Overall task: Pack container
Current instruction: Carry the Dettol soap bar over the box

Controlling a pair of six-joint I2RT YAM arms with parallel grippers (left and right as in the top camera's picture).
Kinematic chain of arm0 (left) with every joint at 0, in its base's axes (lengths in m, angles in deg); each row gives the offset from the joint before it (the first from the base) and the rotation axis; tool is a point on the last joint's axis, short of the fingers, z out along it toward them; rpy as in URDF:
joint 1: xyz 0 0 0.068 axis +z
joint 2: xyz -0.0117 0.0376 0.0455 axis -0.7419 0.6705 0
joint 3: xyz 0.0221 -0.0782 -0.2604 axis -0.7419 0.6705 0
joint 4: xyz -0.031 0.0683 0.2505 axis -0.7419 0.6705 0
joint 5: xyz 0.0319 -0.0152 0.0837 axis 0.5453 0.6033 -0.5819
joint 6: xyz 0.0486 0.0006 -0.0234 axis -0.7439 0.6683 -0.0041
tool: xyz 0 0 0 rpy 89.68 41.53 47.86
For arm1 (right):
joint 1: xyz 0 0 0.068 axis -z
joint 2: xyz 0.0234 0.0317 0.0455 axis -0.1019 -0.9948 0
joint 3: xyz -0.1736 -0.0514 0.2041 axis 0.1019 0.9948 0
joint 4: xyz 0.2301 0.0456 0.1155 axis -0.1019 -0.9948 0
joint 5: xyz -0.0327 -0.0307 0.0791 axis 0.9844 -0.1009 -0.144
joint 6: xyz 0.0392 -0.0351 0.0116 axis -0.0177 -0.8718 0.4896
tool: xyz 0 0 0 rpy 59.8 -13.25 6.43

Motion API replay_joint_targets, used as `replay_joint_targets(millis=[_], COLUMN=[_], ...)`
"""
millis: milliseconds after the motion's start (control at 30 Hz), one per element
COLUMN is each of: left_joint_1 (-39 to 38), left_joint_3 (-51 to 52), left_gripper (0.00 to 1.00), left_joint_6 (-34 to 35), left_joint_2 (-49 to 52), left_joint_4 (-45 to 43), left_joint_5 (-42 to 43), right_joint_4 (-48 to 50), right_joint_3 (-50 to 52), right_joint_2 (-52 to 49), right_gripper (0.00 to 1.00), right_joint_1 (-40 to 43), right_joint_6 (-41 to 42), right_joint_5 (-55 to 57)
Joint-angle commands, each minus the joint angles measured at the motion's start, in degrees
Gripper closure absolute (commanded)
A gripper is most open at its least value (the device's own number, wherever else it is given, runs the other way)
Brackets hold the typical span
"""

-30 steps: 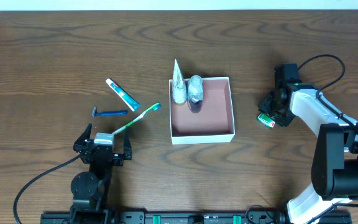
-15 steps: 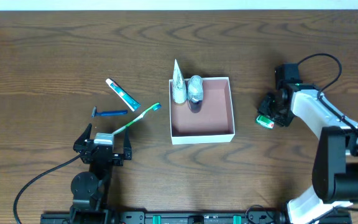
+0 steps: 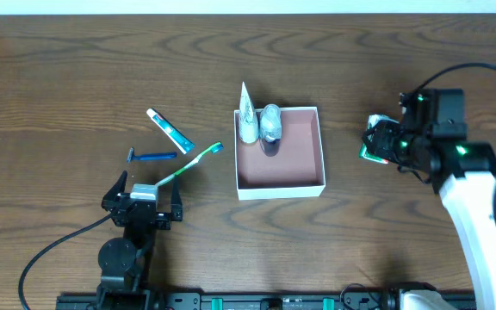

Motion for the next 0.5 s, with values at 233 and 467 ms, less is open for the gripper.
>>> replay_joint_targets(millis=[233, 467], left_joint_1=[-0.1, -0.1], left_joint_3=[1.1, 1.1], left_gripper=[0.02, 0.02], left_joint_6=[-0.7, -0.7], left_joint_2=[0.0, 0.0], left_joint_4=[2.0, 2.0], left_joint_5=[-0.5, -0.5], right_joint_4=[-0.3, 5.1], right_joint_3=[-1.4, -1.4], right_joint_2=[7.6, 3.7], right_gripper=[0.72, 0.73], right_joint_1=[-10.8, -24.5], right_joint_6=[1.8, 6.3], right_joint_5=[-7.4, 4.2])
